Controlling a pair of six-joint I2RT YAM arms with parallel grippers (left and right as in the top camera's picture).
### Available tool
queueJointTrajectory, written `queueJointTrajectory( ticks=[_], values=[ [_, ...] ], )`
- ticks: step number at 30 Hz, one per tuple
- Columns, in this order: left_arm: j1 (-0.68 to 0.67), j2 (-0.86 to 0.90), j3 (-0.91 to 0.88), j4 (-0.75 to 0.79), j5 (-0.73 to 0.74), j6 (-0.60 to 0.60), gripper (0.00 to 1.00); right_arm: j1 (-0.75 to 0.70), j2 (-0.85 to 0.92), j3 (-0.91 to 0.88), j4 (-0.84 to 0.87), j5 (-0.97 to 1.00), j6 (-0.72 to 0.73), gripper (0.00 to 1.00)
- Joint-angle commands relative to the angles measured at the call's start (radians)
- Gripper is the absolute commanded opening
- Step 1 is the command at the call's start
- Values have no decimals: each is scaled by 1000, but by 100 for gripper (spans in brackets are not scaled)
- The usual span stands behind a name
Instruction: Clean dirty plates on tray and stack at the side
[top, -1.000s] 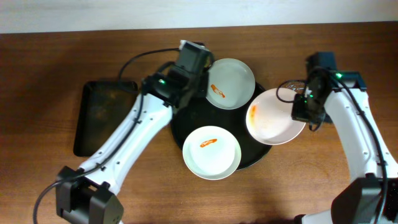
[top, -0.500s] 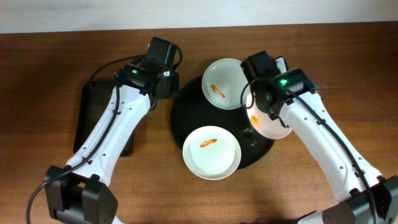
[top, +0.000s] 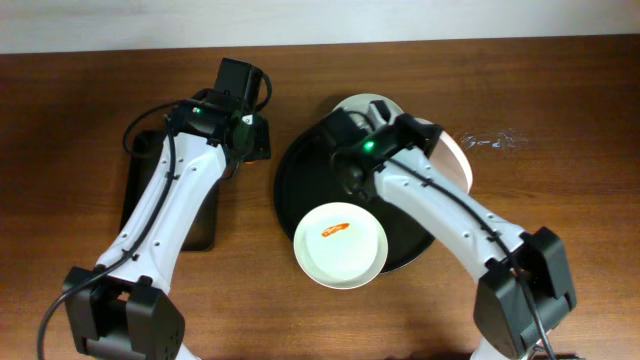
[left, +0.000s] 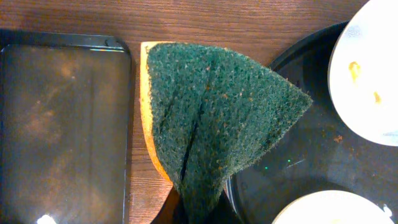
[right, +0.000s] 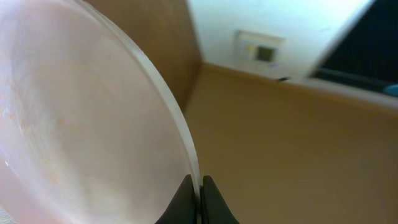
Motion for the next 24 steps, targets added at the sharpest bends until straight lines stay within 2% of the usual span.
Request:
queueJointTrajectory(
  ticks=[1,7,15,20,22,24],
  values=[
    [11,-22,13,-8,3,16,0,48,-1,20,11,146,-35,4],
    [11,-22,13,-16,3,16,0,70,-1,20,38,138,-8,4],
    [11,-22,13,-23,3,16,0,25,-1,20,40,-21,77,4],
    [11,-22,13,-24,18,16,0,-116,-21,35,1,-396,79,4],
    [11,-22,13,-23,52,16,0,-192,-38,62,-23,-563,126,4],
    [12,-22,13,-23,79,16,0,-298,-64,97,-35,-851,146,4]
  ],
)
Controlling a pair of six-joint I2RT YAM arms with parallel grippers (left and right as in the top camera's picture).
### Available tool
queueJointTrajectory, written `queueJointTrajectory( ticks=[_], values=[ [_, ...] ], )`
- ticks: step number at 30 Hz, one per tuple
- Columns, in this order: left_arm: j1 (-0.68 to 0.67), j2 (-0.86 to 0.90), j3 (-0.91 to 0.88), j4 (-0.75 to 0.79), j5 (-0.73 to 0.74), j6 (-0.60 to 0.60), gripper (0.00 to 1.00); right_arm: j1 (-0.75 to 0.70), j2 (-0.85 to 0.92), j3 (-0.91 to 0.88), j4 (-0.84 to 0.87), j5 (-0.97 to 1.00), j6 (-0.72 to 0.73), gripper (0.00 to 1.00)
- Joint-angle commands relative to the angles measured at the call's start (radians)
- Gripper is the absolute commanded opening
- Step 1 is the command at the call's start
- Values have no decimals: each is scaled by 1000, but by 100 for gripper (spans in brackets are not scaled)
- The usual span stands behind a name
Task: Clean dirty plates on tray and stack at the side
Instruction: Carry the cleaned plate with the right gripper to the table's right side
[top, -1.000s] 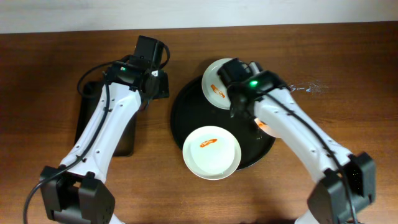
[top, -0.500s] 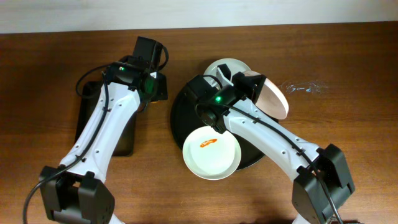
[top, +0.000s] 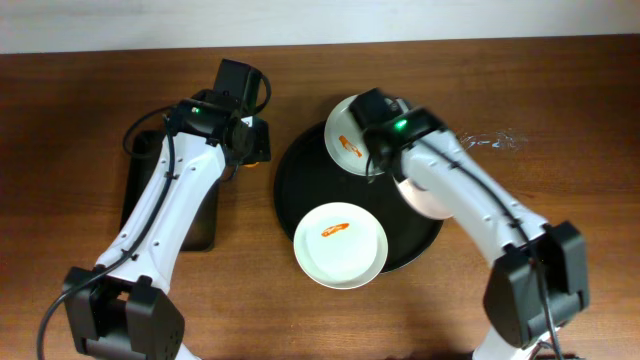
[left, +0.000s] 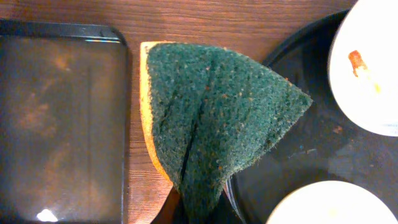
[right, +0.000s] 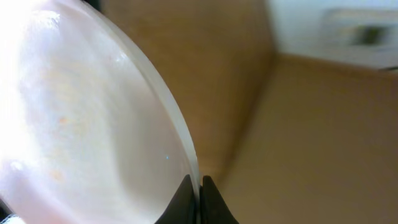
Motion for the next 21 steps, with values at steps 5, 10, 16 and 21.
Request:
queueJointTrajectory(
  ticks=[5,10,16,21],
  values=[
    [29,-22,13,-1,72,20,0,-322,-89,101,-26,-848,63,4],
    [39,-21,13,11,177,20,0,-551,-78,98,13,-1160,64,4],
    [37,-21,13,21,212,20,0,-771,3,97,101,-1231,116,4],
    [34,-21,13,22,212,20,0,-873,167,97,179,-1227,134,4]
  ],
)
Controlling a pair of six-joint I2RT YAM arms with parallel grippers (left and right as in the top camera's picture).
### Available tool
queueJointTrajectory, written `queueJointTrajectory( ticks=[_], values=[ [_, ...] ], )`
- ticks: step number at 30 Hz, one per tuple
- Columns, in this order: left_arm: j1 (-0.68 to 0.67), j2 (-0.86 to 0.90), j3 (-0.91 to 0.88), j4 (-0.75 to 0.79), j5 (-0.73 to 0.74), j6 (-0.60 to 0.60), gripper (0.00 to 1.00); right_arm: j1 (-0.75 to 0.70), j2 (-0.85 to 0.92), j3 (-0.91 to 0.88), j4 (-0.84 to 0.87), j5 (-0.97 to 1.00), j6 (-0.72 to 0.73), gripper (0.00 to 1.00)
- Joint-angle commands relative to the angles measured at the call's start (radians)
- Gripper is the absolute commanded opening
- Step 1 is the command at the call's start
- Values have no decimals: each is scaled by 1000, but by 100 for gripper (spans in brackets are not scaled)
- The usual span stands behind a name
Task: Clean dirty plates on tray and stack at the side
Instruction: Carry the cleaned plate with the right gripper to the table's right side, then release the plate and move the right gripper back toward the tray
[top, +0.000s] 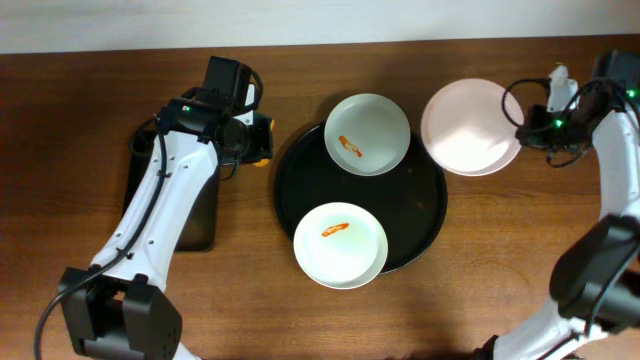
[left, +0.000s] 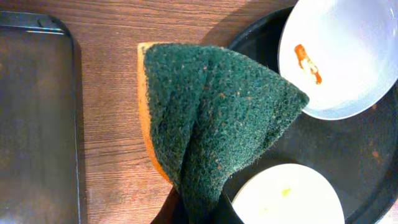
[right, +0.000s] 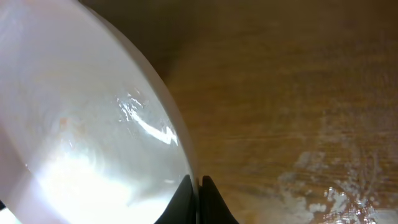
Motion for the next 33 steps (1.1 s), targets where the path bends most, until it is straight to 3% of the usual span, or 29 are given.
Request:
queueJointTrajectory(
  ticks=[1,7,15,17,19,21,23,25,30,33],
  values=[
    [-3,-21,13,2,20,16,0,-57,142,11,62,-40,39,4],
    [-4,-21,13,2,20,16,0,-128,291,11,168,-40,64,4],
    [-4,-21,13,3,19,16,0,-199,301,45,212,-32,138,6],
    [-4,-21,13,3,13,16,0,-210,301,50,214,-32,140,41],
    [-4,-21,13,2,-31,16,0,-217,301,65,198,-33,140,44],
    [-3,-21,13,2,-48,17,0,-220,301,99,163,-36,140,55],
    [-3,-21,13,2,-48,26,0,-224,301,176,82,-36,140,66],
    [-3,-21,13,-2,-48,51,0,-225,301,283,-40,-36,140,68],
    [-3,-21,13,-26,-48,61,0,-180,299,566,-500,-100,135,66],
    [-3,-21,13,-55,-48,61,0,-114,290,626,-721,-100,129,63]
  ],
)
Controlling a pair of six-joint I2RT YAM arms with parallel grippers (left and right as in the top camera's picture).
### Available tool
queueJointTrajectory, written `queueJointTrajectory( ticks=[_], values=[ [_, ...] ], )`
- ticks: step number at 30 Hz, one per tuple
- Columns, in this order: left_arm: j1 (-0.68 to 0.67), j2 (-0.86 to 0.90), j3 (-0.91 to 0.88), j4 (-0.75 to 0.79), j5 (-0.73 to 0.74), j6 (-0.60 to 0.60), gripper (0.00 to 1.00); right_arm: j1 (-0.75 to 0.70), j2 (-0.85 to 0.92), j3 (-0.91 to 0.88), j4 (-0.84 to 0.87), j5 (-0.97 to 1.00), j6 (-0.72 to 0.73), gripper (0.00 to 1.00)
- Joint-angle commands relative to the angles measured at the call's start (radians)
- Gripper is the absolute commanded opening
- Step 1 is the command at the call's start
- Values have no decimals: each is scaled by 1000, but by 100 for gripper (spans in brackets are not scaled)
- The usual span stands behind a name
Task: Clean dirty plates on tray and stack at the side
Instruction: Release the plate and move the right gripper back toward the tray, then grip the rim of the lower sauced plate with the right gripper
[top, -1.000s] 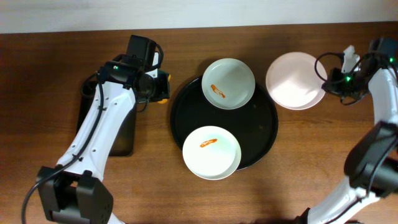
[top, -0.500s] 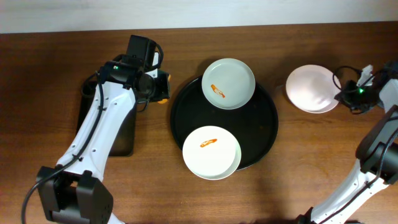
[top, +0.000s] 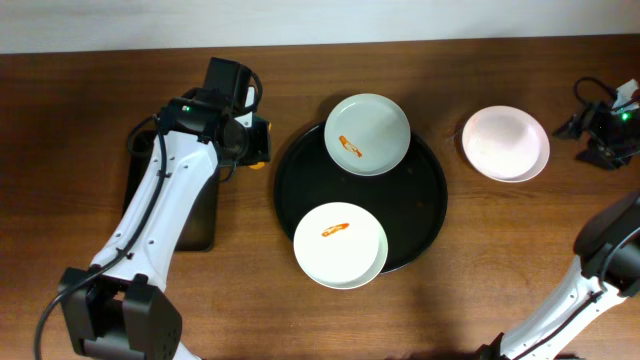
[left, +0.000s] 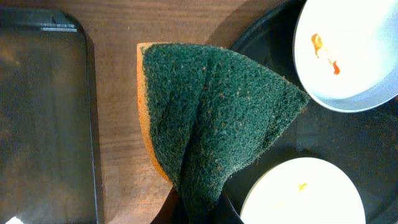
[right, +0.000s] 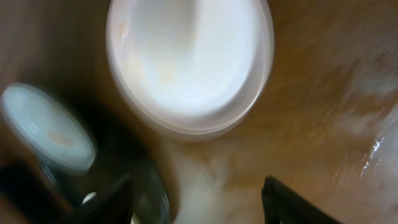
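A round black tray (top: 432, 212) carries two white plates with orange smears, one at the back (top: 367, 134) and one at the front (top: 340, 244). A pale pink plate (top: 505, 143) lies flat on the table to the right of the tray, also in the right wrist view (right: 189, 62). My right gripper (top: 592, 128) is open just right of it, its fingers wide apart (right: 196, 205) and empty. My left gripper (left: 198, 208) is shut on a green-and-orange sponge (left: 211, 118), held left of the tray (top: 258, 142).
A dark rectangular tray (top: 200, 228) lies at the left, partly under my left arm, and shows in the left wrist view (left: 43, 118). A wet smear (right: 367, 155) marks the wood beside the pink plate. The table's back edge meets a white wall.
My right gripper has let go of the pink plate, which now lies flat on the table right of the tray. The gripper stands open farther right. My left gripper still holds the sponge.
My right gripper held the pink plate tilted over the tray's back right, hiding the back plate. Then the plate hung at the tray's right edge, then over the table right of the tray. Now it rests there, released. The left gripper kept the sponge beside the tray throughout.
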Motion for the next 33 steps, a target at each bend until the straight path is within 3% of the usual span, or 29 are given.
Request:
queueJointTrajectory(
  ticks=[1,4,10,13,18,22,24,25,29,33],
  values=[
    [-3,-21,13,-30,-11,24,0,106,-28,47,-129,-32,-5,58],
    [-3,-21,13,-47,-11,24,0,232,-75,-52,-129,-71,-1,57],
    [-3,-21,13,-48,-11,23,0,498,-182,-297,-125,-91,-13,43],
    [-3,-21,13,-48,-11,23,0,603,-266,-415,-88,-79,-5,42],
    [-3,-21,13,-48,-10,24,0,755,-481,-683,102,129,300,46],
    [-3,-21,13,-47,-11,24,0,885,-636,-916,307,145,455,50],
    [-3,-21,13,-47,-11,24,0,962,-673,-1035,402,131,614,83],
    [-3,-21,13,-47,-10,24,0,991,-674,-1072,437,105,649,85],
    [-3,-21,13,-48,-10,24,0,1098,-672,-1195,589,51,780,74],
    [-3,-21,13,-48,-10,24,0,1160,-672,-1209,613,135,917,68]
  ],
)
